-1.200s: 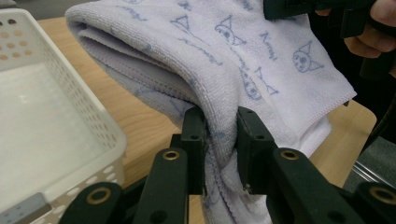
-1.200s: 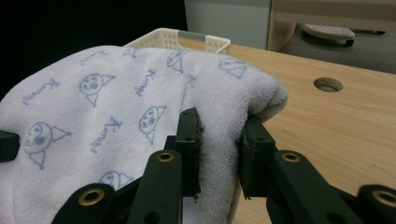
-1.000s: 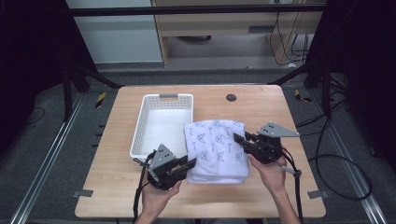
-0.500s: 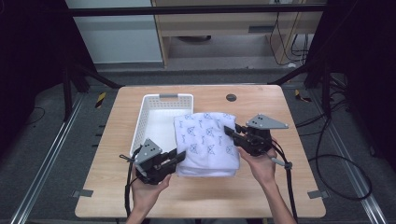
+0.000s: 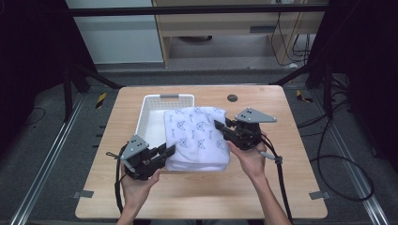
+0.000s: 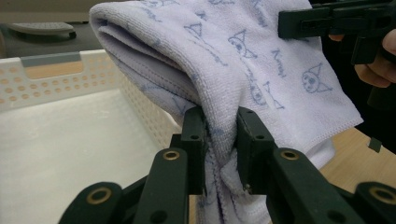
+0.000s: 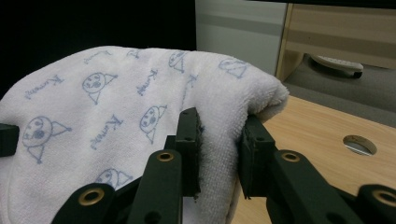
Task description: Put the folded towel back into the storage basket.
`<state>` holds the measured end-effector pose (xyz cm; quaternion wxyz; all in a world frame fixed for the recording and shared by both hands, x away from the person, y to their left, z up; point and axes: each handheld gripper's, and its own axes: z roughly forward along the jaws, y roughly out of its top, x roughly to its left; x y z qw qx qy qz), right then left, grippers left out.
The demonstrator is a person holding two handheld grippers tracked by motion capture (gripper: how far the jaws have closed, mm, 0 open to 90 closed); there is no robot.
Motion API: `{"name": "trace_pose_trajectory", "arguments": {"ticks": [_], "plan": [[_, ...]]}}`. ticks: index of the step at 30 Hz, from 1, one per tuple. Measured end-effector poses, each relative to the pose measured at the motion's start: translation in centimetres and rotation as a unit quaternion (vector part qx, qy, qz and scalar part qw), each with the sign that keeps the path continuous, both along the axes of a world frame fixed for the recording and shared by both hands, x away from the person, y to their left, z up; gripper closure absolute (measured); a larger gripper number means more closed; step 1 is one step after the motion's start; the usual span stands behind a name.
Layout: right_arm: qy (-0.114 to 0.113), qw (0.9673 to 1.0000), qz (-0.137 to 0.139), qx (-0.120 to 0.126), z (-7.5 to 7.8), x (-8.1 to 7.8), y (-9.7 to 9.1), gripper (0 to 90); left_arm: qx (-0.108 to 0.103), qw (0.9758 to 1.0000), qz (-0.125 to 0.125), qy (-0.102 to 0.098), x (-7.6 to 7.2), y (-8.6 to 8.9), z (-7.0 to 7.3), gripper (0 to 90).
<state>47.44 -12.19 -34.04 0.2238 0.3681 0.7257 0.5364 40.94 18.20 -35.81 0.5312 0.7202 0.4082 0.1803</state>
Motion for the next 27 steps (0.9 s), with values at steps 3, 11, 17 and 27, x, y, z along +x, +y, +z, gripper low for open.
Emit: {"name": "trace_pose_trajectory", "arguments": {"ticks": [3, 11, 17, 27], "plan": [[0.0, 1.0, 0.003, 0.001, 0.2, 0.3, 0.5, 72.8, -0.005, 1.0, 0.007, -0.002, 0.2, 0.6, 0.2, 74.2], [-0.007, 0.9999, 0.009, 0.005, 0.6, 1.1, 2.0, 72.8, -0.013, 0.9997, 0.023, -0.003, 0.6, 2.1, 0.5, 74.3], [-0.01, 0.9999, 0.012, 0.005, 0.9, 1.7, 3.1, 72.8, -0.016, 0.9993, 0.033, -0.002, 1.0, 3.0, 0.6, 74.3], [-0.008, 0.9998, 0.015, 0.007, 0.9, 2.9, 4.7, 72.8, -0.022, 0.9985, 0.05, -0.002, 1.8, 4.5, 0.5, 74.2]]}}
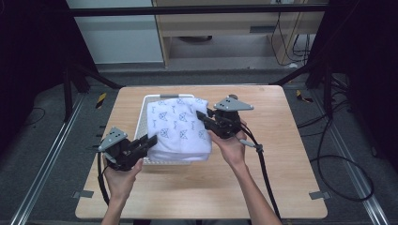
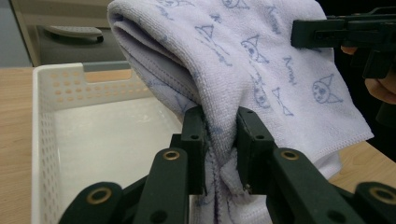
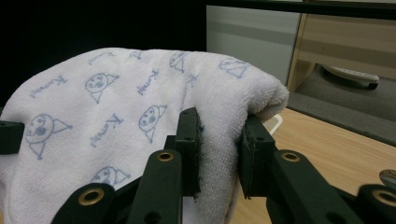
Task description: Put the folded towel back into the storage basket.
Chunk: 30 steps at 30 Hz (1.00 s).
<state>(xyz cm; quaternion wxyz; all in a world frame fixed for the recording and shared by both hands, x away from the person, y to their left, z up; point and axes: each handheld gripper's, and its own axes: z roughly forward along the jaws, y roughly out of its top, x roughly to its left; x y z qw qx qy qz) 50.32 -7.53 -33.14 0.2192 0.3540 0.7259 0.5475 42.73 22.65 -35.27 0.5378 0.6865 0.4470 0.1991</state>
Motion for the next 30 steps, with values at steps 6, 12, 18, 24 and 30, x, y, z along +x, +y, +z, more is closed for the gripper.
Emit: {"name": "trace_pose_trajectory", "arguments": {"ticks": [6, 12, 18, 24, 30], "plan": [[-0.002, 1.0, 0.004, -0.001, 0.2, 0.6, 1.0, 72.8, 0.0, 0.9999, 0.011, -0.002, 0.4, 0.9, 0.1, 74.3], [-0.001, 1.0, 0.005, -0.002, 0.2, 1.3, 2.1, 72.8, -0.003, 0.9998, 0.021, 0.0, 1.1, 1.8, 0.0, 74.3], [0.0, 1.0, 0.008, -0.003, 0.0, 2.0, 3.3, 72.8, -0.004, 0.9994, 0.034, 0.006, 1.8, 2.8, -0.3, 74.3], [0.002, 1.0, 0.008, -0.002, -0.3, 2.7, 4.1, 72.8, -0.003, 0.9989, 0.045, 0.01, 2.3, 3.4, -0.6, 74.3], [0.008, 0.9999, 0.008, -0.003, -0.7, 3.4, 5.0, 72.8, -0.001, 0.9984, 0.055, 0.014, 2.8, 4.0, -0.9, 74.3]]}}
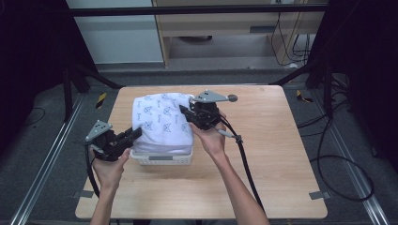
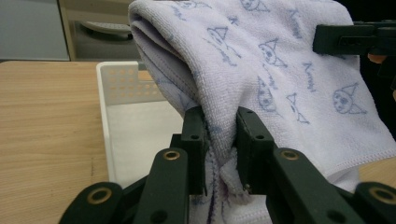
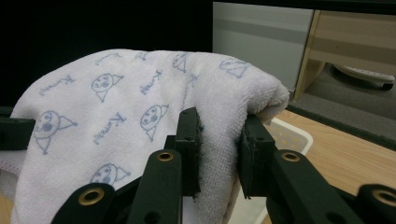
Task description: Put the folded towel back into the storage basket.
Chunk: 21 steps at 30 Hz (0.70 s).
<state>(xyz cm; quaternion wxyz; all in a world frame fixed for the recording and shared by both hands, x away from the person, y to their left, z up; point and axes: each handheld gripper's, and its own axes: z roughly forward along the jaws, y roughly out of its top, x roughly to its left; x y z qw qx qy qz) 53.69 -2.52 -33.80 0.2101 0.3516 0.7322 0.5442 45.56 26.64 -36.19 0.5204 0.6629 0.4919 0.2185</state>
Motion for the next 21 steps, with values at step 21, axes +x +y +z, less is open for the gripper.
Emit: {"name": "trace_pose_trajectory", "arguments": {"ticks": [21], "plan": [[0.013, 0.9999, -0.007, -0.008, -1.8, 2.2, 1.8, 72.7, 0.009, 0.9996, 0.018, 0.022, 2.1, 0.9, -1.5, 74.4]]}}
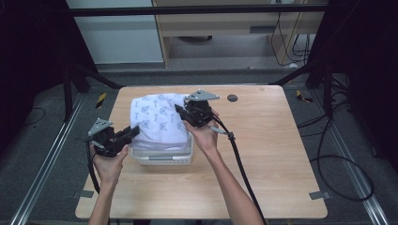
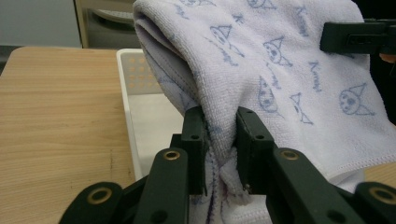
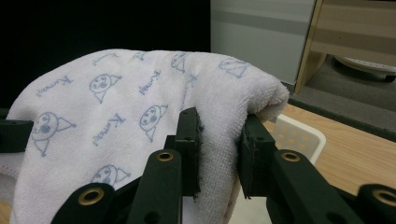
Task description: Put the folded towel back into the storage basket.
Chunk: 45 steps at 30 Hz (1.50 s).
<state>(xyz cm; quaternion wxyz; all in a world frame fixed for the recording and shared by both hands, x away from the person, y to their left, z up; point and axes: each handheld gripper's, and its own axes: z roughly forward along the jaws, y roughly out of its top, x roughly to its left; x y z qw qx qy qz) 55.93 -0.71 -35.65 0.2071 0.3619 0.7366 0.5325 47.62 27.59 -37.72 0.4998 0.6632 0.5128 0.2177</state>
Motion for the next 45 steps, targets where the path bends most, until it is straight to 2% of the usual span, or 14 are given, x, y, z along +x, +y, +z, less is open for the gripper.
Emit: {"name": "trace_pose_trajectory", "arguments": {"ticks": [5, 25, 36, 45], "plan": [[0.005, 1.0, -0.002, -0.001, -0.5, 0.5, 0.3, 72.7, 0.004, 1.0, 0.001, 0.006, 0.5, 0.1, -0.5, 74.4], [0.034, 0.9988, -0.011, -0.033, -2.7, 1.9, 1.1, 72.3, 0.025, 0.999, 0.006, 0.038, 1.9, -0.3, -2.7, 74.4], [0.049, 0.997, -0.015, -0.058, -4.2, 2.5, 1.4, 71.9, 0.044, 0.9975, 0.005, 0.056, 2.5, -0.8, -3.9, 74.3], [0.059, 0.9957, -0.018, -0.068, -5.2, 2.9, 1.7, 71.7, 0.051, 0.9963, 0.006, 0.069, 2.9, -1.1, -4.7, 74.3]]}}
